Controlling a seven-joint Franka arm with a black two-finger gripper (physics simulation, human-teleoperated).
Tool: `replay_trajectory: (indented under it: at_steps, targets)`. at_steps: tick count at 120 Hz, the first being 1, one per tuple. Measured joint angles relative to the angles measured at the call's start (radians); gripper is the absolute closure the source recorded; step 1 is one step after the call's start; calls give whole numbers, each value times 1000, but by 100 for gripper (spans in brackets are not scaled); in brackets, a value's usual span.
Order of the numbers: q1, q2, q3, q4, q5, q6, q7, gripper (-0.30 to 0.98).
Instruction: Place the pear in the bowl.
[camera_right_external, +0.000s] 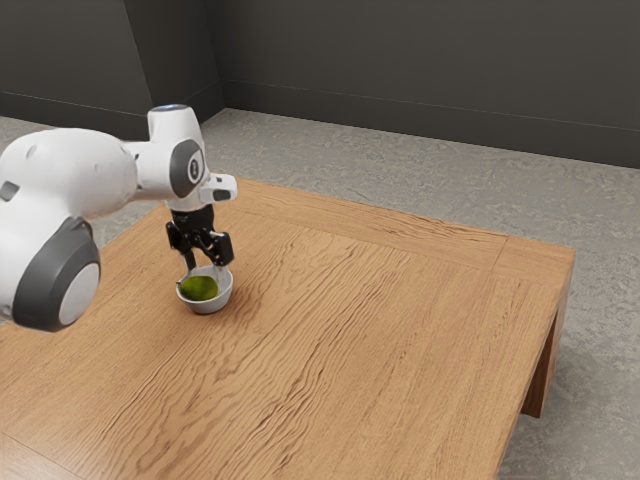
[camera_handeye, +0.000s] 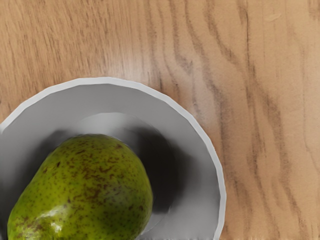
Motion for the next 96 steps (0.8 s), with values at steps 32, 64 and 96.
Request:
replay_trajectory:
  at_steps: [32,64,96]
  targets:
    - [-98,-196,2,-2,82,-52,10,3]
    - [-263,-422,-12,25,222,-131,-25,1]
    - [-290,-424,-70,154,314,-236,-120,0]
